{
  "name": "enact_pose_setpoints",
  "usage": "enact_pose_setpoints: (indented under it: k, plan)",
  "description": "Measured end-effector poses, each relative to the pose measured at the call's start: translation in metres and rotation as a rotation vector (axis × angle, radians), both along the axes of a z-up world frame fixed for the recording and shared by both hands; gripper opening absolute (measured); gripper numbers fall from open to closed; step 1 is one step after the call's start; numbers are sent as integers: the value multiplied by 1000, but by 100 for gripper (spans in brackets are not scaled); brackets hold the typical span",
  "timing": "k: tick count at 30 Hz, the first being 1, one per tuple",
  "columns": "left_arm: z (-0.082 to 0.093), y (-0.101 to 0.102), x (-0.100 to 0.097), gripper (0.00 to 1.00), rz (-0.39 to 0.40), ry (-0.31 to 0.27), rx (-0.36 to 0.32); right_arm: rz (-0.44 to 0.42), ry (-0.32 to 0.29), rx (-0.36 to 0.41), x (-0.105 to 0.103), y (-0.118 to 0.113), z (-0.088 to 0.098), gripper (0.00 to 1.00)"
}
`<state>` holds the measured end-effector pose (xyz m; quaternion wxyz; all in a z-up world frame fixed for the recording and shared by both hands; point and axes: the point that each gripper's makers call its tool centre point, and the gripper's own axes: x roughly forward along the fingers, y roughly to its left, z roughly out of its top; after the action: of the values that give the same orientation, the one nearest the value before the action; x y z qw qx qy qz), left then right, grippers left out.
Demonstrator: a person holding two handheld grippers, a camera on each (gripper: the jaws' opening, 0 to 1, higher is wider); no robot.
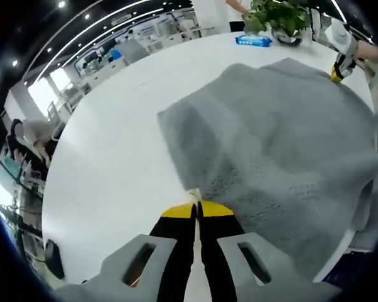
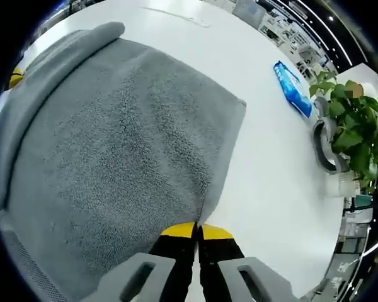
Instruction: Open the folded towel by lifting each exposed corner and separating the folded layers until the towel lies flat within the target outline without major curled edges
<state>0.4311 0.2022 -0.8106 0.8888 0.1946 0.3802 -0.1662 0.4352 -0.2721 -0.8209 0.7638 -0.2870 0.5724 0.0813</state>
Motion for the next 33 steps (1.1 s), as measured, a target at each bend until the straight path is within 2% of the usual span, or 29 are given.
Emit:
enact_pose_setpoints:
  k: [5, 8, 10, 13, 17, 19, 21, 24, 25, 29, 31, 33]
  plan:
    - [1, -1, -1, 0, -12, 2, 16, 9, 6, 2, 4, -2, -2, 0]
    - [1, -1, 0, 0, -25, 24, 22, -21, -2, 32, 4, -2, -2, 0]
    - [1, 2, 1, 0, -51, 33, 71, -1, -3, 43, 1, 1, 1, 0]
    - [1, -1, 1, 0, -81, 30, 108, -11, -12, 84, 1, -1, -1, 0]
    - [1, 1, 0, 0, -77, 11, 93, -12, -30, 119, 3, -2, -4, 0]
    - [1, 1, 1, 0, -75, 10, 81, -4, -37, 114, 3, 0, -3, 0]
    - [1, 1, 1, 1, -73, 14, 79, 25, -37, 70, 4, 0, -3, 0]
    - [1, 5, 5, 1, -80, -2, 118, 135, -13, -62, 3, 3, -2, 0]
    - [1, 5, 6, 1, -81, 0, 119, 128, -10, -90, 2, 3, -2, 0]
    - [1, 8, 10, 1, -74, 33, 126, 107, 5, -112, 4, 3, -4, 0]
    - [0, 11, 11, 1, -87, 42, 178, 115, 15, -130, 0, 3, -1, 0]
    - [0, 12, 13, 1, -87, 47, 184, 137, 25, -159, 1, 1, -3, 0]
